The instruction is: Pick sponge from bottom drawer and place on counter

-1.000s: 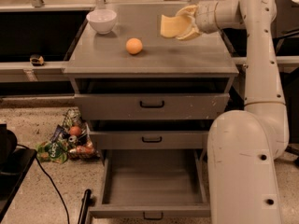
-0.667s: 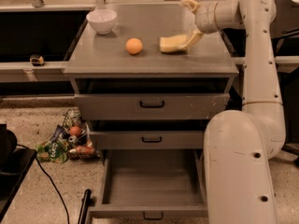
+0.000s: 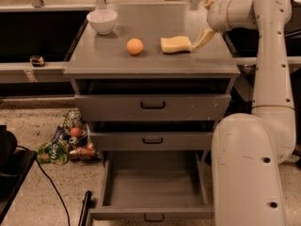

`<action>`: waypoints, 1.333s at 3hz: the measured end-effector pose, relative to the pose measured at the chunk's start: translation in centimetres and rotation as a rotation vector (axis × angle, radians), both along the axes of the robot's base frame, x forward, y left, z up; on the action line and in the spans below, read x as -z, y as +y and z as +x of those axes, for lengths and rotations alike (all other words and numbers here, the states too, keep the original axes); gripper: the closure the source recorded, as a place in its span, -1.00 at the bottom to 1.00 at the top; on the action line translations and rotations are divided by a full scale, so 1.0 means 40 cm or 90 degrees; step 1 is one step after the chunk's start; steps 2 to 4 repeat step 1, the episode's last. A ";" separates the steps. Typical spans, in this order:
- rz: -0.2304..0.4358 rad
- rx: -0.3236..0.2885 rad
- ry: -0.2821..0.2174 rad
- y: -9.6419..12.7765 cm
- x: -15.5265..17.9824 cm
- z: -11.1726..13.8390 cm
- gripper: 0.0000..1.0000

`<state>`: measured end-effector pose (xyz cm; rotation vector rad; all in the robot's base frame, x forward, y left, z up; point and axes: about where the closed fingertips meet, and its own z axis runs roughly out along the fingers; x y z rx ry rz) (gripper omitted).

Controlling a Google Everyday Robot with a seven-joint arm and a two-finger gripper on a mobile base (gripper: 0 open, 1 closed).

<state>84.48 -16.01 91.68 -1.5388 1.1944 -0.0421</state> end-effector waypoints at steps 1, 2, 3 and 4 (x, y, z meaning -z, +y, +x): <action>0.014 0.027 -0.014 -0.069 -0.021 -0.010 -1.00; 0.014 0.027 -0.014 -0.069 -0.021 -0.010 -1.00; 0.014 0.027 -0.014 -0.069 -0.021 -0.010 -1.00; 0.014 0.027 -0.014 -0.069 -0.021 -0.010 -1.00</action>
Offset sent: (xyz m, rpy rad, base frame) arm 0.0000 0.0000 0.0000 0.0000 0.0000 0.0000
